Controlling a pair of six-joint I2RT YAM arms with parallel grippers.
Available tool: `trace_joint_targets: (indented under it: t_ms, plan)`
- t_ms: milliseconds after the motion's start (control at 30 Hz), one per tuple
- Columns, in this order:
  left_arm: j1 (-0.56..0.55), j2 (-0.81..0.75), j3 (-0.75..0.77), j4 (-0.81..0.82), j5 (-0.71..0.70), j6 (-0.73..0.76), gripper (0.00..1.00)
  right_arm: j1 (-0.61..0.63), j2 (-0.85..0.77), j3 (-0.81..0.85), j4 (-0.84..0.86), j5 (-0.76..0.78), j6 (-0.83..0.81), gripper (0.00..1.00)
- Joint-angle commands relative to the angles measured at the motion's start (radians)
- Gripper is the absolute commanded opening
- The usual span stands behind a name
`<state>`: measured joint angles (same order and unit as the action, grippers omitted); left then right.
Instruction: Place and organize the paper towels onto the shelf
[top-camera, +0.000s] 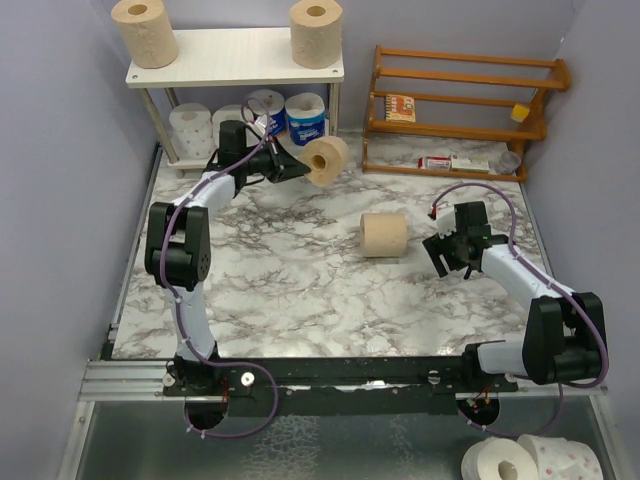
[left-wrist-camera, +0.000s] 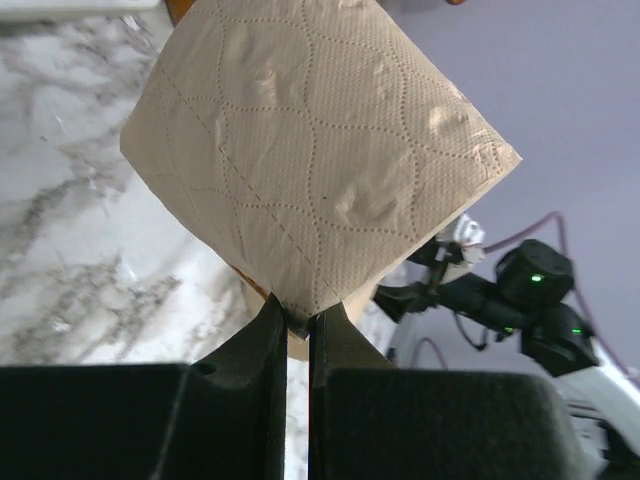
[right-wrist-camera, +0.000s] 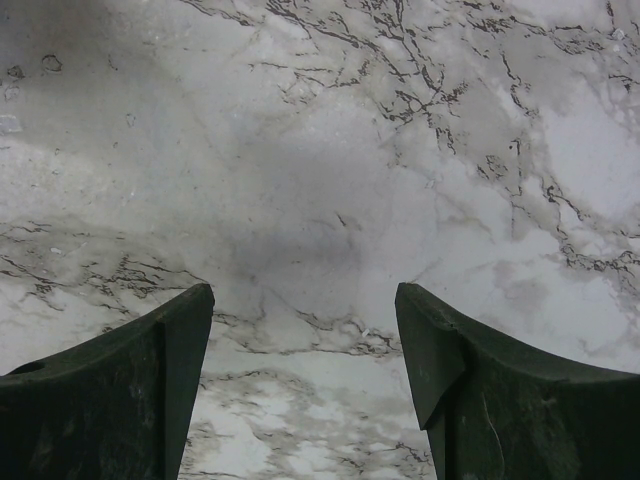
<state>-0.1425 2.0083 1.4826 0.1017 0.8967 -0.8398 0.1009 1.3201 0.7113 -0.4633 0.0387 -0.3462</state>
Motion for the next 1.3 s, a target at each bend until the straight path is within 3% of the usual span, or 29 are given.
trace_joint_targets:
  t_ms: [0, 67, 167, 300, 400, 467, 633, 800, 1000, 1267]
  plan:
    - [0.057, -0.069, -0.065, 0.047, 0.111, -0.229, 0.0, -0.001, -0.016, -0.001, 0.018, 0.023, -0.006, 0.75]
    - [0.076, -0.123, -0.101, 0.038, 0.071, -0.191, 0.0, -0.001, -0.017, -0.001, 0.018, 0.025, -0.006, 0.75]
    - [0.081, -0.195, -0.108, -0.163, -0.033, -0.073, 0.0, -0.001, -0.022, -0.003, 0.019, 0.023, -0.007, 0.75]
    - [0.087, -0.24, -0.109, -0.454, -0.18, -0.036, 0.0, -0.001, -0.021, -0.001, 0.018, 0.02, -0.008, 0.75]
    - [0.119, -0.354, -0.271, -0.29, -0.191, -0.213, 0.0, -0.001, -0.018, -0.001, 0.018, 0.018, -0.009, 0.75]
    - [0.124, -0.4, -0.273, -0.27, -0.208, -0.229, 0.0, -0.001, -0.016, -0.002, 0.018, 0.019, -0.008, 0.74]
    - [0.122, -0.32, 0.056, -0.624, -0.274, -0.079, 0.0, -0.001, -0.016, -0.002, 0.019, 0.021, -0.008, 0.75]
    - [0.129, -0.209, 0.451, -0.913, -0.379, -0.041, 0.0, -0.001, -0.014, -0.002, 0.02, 0.017, -0.008, 0.75]
    - [0.151, -0.229, 0.637, -0.904, -0.376, -0.146, 0.0, -0.002, 0.006, 0.0, 0.018, 0.015, -0.009, 0.75]
    - [0.26, -0.231, 0.641, -0.669, -0.273, -0.498, 0.0, -0.001, 0.022, 0.001, 0.016, 0.018, -0.008, 0.75]
